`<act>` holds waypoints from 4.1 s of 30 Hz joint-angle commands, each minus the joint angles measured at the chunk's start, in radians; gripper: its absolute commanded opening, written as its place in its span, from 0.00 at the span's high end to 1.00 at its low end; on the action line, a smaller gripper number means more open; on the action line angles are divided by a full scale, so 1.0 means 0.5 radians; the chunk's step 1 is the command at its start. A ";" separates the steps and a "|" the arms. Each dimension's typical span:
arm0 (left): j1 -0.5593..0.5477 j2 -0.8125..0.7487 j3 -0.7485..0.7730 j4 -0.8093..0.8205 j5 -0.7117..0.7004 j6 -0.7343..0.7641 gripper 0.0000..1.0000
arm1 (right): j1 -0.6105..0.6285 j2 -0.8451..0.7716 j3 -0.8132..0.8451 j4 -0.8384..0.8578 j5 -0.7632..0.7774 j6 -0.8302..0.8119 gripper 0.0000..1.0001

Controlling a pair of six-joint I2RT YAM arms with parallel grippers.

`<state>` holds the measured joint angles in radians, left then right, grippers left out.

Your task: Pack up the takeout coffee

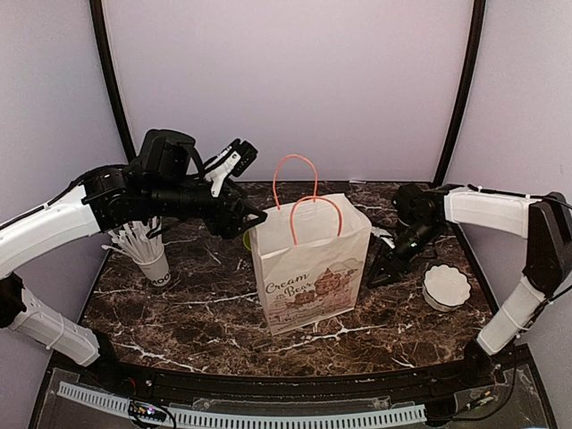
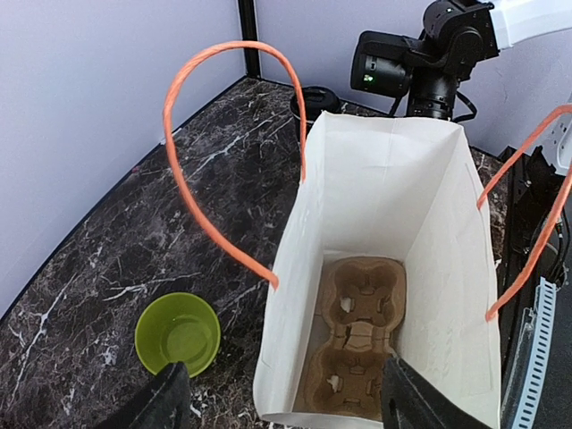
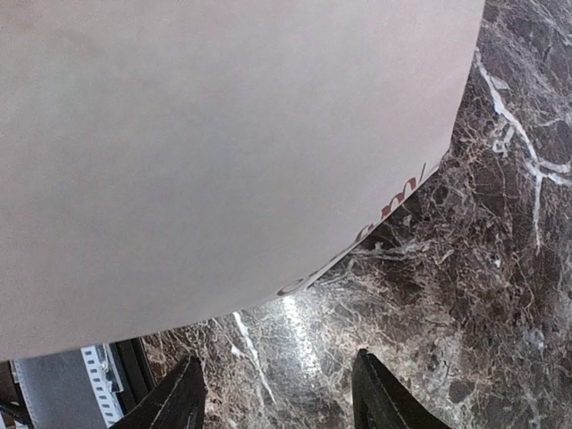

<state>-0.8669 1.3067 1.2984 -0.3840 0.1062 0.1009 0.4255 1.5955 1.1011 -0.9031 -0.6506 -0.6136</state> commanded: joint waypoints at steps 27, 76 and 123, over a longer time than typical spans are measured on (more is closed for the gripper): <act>-0.005 -0.392 -0.278 0.032 -0.091 -0.073 0.17 | -0.540 0.679 1.649 -0.534 1.287 0.043 0.05; -0.004 -0.270 -0.107 -0.039 -0.023 -0.027 0.18 | -0.615 0.391 1.520 -0.737 0.982 0.059 0.50; -0.013 0.847 1.095 -0.235 0.482 -0.017 1.00 | 0.672 -0.179 1.651 -0.588 0.375 -0.242 0.61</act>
<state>-0.8680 1.7332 1.7985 -0.4896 0.2691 0.0795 0.6964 1.4956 1.9045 -1.1786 -0.5556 -0.7136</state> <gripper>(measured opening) 0.025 0.698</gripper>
